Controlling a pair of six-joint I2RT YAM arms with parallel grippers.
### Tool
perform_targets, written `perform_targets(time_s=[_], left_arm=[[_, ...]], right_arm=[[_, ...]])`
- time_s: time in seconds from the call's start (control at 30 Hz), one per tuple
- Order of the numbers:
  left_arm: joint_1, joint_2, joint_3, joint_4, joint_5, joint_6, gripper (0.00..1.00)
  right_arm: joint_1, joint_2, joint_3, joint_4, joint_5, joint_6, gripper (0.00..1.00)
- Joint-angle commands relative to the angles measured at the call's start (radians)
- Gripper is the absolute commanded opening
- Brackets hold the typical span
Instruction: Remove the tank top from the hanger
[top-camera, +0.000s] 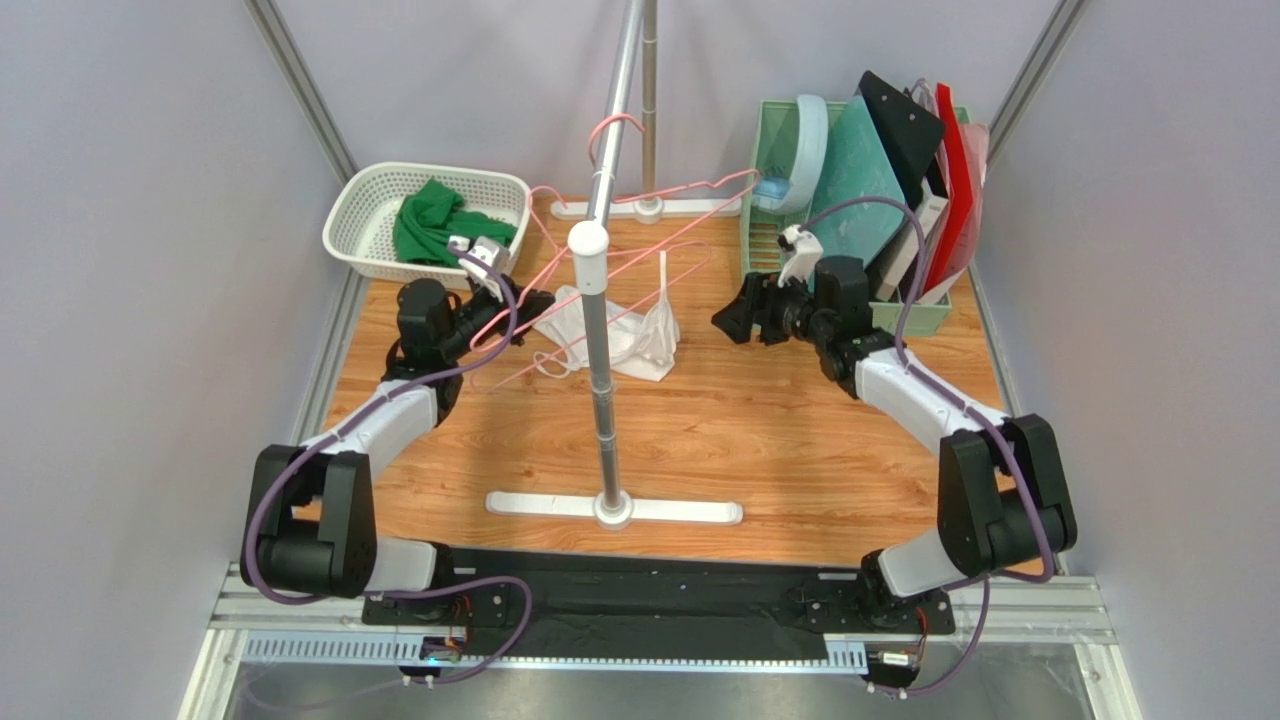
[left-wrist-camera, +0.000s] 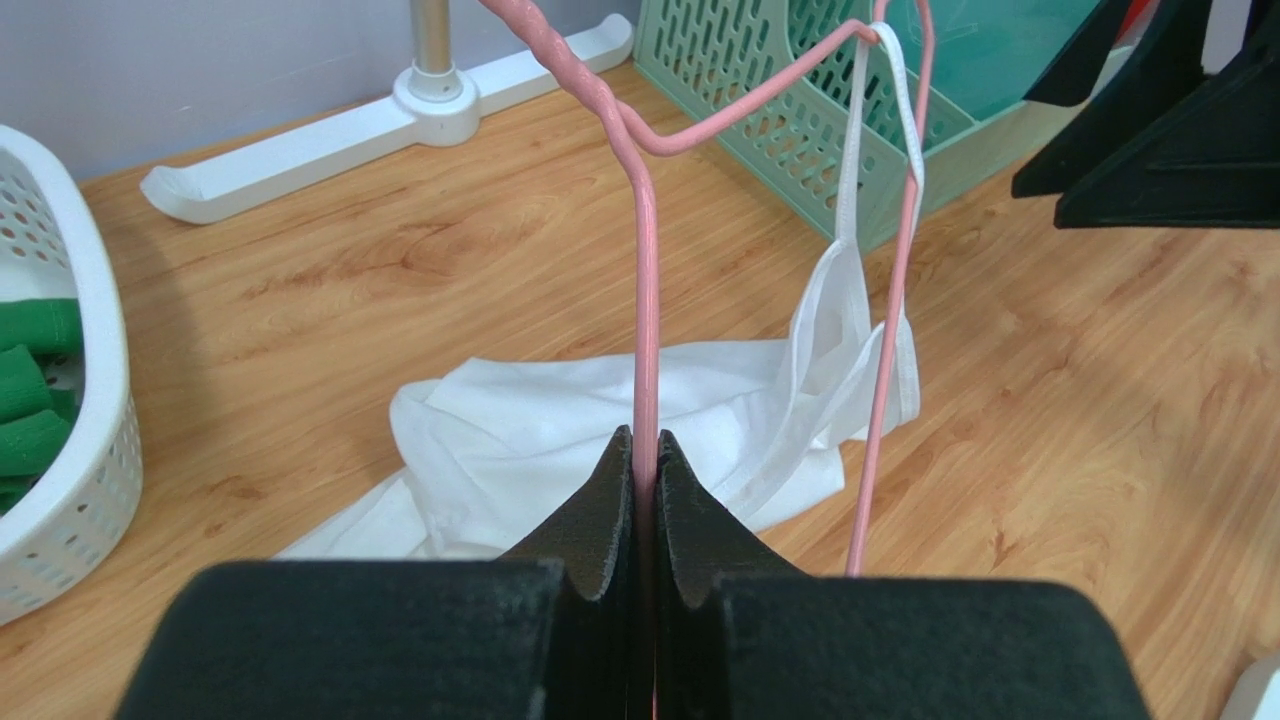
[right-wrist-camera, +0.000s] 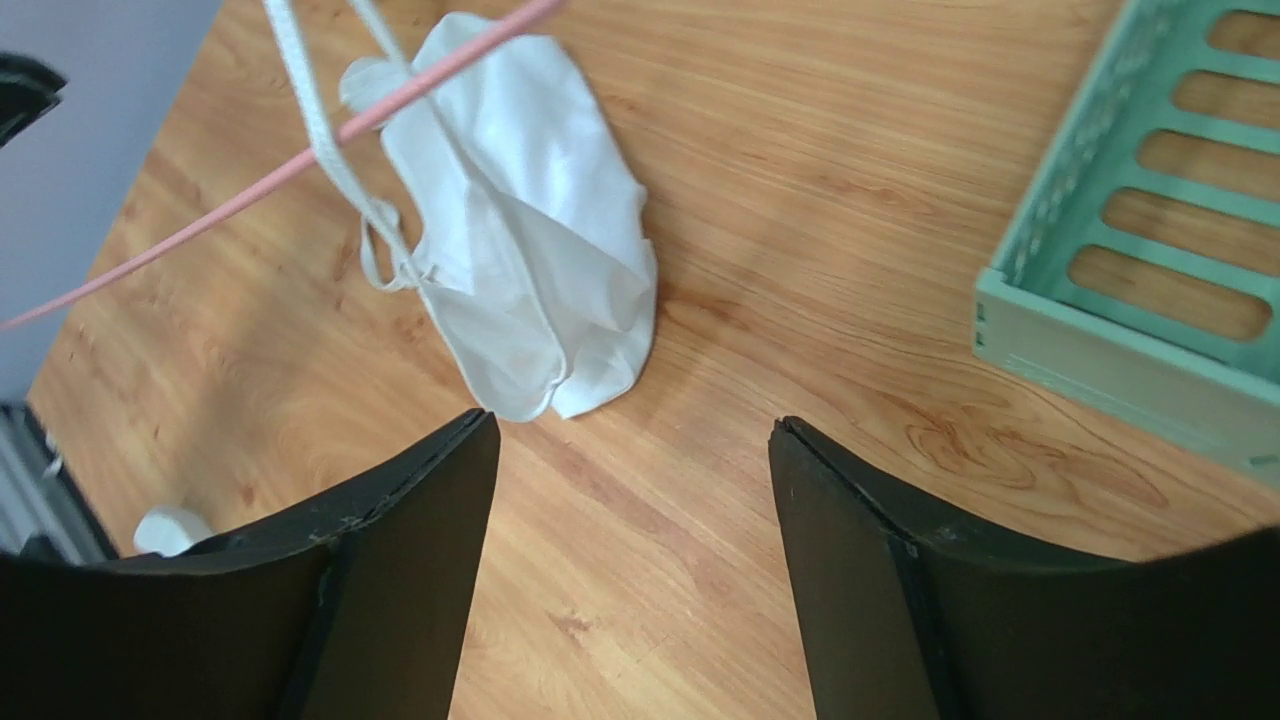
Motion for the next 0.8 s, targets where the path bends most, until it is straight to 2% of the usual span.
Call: perform_targets(time_s=[0.0, 0.07, 0.1, 0.2, 0.27, 0.43, 0.5, 0.6, 0.67, 0.77], left_arm=[[0.002, -0.024, 0.002, 0.065, -0.011, -0.008, 0.0], [0.002, -0.029, -0.003, 0.068, -0.017, -0.006, 0.0], [0.0, -0.032, -0.006, 0.07, -0.022, -0.006, 0.0], [0.002, -0.035, -0.01, 0.074, -0.028, -0.003, 0.0], [0.002, -0.029, -0.004, 0.077, -0.024, -0.006, 0.0], [0.002, -0.02, -0.003, 0.08, -0.011, -0.011, 0.0], [0.002, -0.024, -0.003, 0.079, -0.011, -0.009, 0.0], [0.002, -0.024, -0.003, 0.077, -0.01, -0.009, 0.0], [0.002, -0.021, 0.0, 0.079, -0.013, -0.011, 0.0], [0.002, -0.02, 0.0, 0.076, -0.014, -0.011, 0.0]], right_arm=[[0.096, -0.041, -0.151, 0.391, 0.222, 0.154, 0.73], [0.162, -0.037, -0.173, 0.475, 0.343, 0.101, 0.74], [0.214, -0.035, -0.184, 0.503, 0.383, 0.103, 0.74], [0.27, -0.022, -0.2, 0.589, 0.539, 0.165, 0.73], [0.296, -0.009, -0.207, 0.682, 0.563, 0.166, 0.68], [0.325, 0.075, -0.173, 0.778, 0.576, 0.124, 0.59], [0.334, 0.084, -0.171, 0.831, 0.576, 0.104, 0.52], [0.345, 0.098, -0.142, 0.847, 0.584, 0.076, 0.47], [0.355, 0.097, -0.125, 0.839, 0.59, 0.065, 0.37], [0.366, 0.095, -0.101, 0.816, 0.622, 0.044, 0.35]])
